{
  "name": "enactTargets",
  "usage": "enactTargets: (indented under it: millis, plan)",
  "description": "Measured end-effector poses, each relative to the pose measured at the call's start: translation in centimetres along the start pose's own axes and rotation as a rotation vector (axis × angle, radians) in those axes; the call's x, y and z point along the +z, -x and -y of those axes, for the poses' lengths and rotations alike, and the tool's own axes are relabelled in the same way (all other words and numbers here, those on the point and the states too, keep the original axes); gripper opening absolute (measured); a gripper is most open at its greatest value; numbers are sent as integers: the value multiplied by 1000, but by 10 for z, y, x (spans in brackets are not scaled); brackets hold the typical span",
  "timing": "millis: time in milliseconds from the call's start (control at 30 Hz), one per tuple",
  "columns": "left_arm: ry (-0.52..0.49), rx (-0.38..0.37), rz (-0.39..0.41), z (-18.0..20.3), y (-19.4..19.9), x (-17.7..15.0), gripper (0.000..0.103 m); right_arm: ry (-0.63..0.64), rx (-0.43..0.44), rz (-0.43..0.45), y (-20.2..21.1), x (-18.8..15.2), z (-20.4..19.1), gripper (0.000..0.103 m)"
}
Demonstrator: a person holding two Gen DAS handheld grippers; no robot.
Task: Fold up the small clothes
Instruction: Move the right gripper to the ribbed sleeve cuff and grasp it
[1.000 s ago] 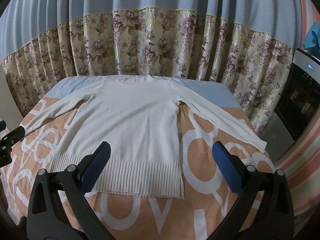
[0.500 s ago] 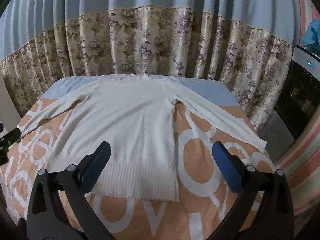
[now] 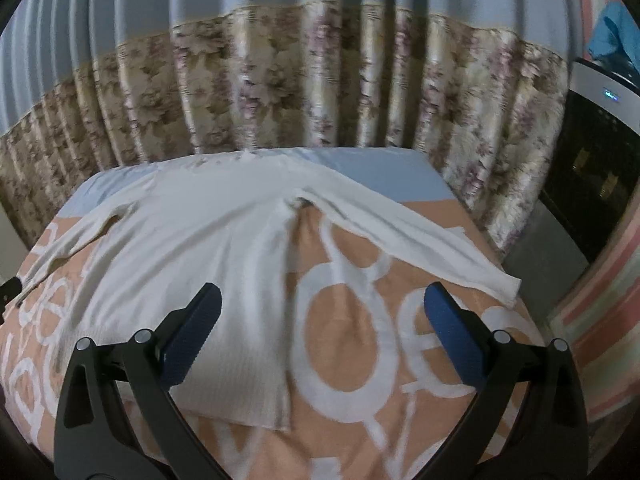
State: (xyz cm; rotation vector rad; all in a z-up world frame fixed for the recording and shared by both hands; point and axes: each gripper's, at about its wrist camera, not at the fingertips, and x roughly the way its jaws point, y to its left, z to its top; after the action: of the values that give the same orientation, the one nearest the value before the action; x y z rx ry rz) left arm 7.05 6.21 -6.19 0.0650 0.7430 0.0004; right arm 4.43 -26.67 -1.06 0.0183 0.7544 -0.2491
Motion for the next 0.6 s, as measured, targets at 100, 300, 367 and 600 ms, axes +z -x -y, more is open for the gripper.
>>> enactTargets:
  millis: [100,300,367,600]
  plan:
    - [5,-6,-11,0,-7,2,101,8,-38,14,-6,2,20,100]
    - [-14,9,-19,4,-27,8,101,-54,-73,-16,-33,-3,78,100]
    - [-14,25,-10,2,-33,10,101,-60,-98,-25,-42,-4,96,100]
    - [-6,20,11,-1,-59,30,101,-38,-128,-47,-81,-6,141,100]
